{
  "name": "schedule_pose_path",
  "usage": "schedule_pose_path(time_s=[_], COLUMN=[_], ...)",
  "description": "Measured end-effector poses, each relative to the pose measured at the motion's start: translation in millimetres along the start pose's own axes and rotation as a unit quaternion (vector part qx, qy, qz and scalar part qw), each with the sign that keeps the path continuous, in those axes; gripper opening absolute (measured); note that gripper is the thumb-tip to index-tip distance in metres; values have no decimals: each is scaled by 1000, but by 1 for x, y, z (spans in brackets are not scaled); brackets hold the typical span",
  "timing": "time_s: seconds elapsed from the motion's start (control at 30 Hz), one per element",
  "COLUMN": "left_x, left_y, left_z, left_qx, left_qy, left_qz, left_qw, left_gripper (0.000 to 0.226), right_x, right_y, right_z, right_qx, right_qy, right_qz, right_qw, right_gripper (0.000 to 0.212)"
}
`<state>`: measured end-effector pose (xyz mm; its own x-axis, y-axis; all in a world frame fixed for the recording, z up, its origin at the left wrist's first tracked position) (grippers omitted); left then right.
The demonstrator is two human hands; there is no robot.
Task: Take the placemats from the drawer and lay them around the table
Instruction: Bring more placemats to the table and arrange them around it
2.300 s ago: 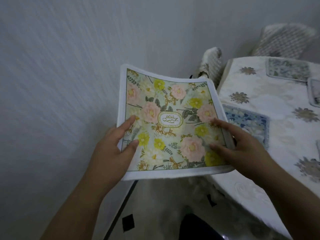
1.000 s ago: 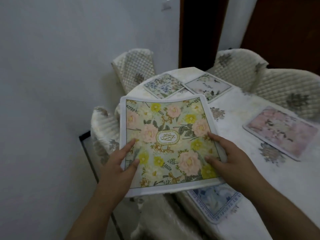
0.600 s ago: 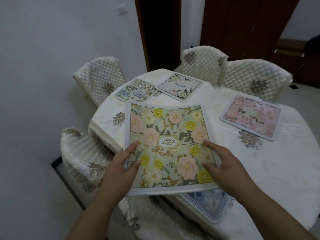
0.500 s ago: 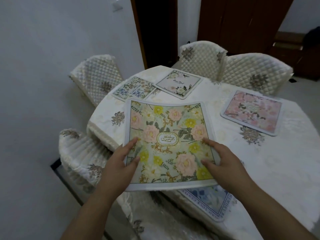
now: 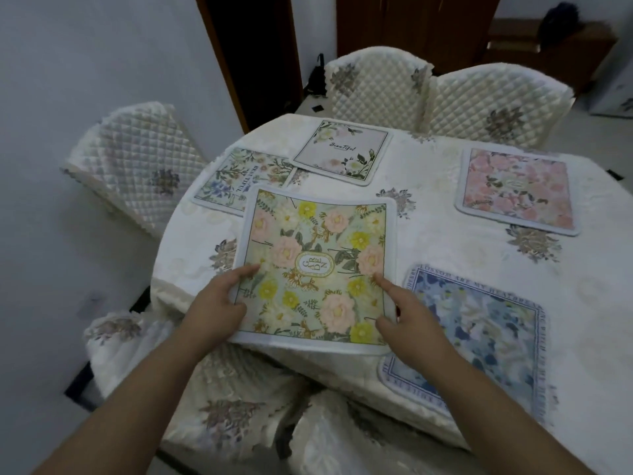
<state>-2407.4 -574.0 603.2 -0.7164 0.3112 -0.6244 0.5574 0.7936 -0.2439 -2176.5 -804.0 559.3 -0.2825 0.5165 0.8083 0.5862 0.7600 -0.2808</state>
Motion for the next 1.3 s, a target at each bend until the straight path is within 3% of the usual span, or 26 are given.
schedule_pose_path(time_s=[0.2,0.4,0.5,0.7,0.83,0.9,0.97,1.03,1.1,1.2,1.3], left_x=[72,122,143,169,175,177,175,173,173,179,185], left_y=[72,122,138,149,144,145,145,146,148,149,147], left_z=[-15,6,15,39,53,53,52,52,51,56,58], left_qx=[-15,-11,-5,32,51,50,53,55,43,21,-29], left_qy=[8,-13,-20,13,27,56,67,63,53,61,149], left_qz=[-33,-63,-88,-91,-45,-34,-26,-18,-21,-15,-22], left_qw=[999,998,996,995,997,997,996,996,997,998,988], left_gripper=[59,50,52,56,49,48,48,52,53,50,47], right_x=[-9,-31,-44,-69,-78,-79,-73,-58,-46,-52,-63], right_y=[51,88,92,90,83,85,90,96,101,123,146], right_z=[84,138,162,170,171,170,164,141,126,137,153], right_qx=[41,69,85,69,84,91,81,-23,-113,-72,-7], right_qy=[-26,-3,-39,-33,-21,-19,-71,-168,-244,-288,-309], right_qz=[40,94,104,107,110,111,101,55,6,-14,-28], right_qw=[998,993,990,991,990,989,989,984,963,955,951], right_gripper=[72,93,93,91,93,85,65,46,44,67,81])
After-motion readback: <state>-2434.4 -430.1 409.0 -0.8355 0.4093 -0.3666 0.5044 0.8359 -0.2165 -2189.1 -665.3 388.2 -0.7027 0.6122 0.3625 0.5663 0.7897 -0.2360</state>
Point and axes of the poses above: each hand's wrist, its own y-axis towards the middle knuckle, its own z-axis out of the palm, x = y × z, the point moved 9 cm from there along y, towards the middle knuckle, and after that the axes turned 3 degrees about y, right-handed, at the moved point
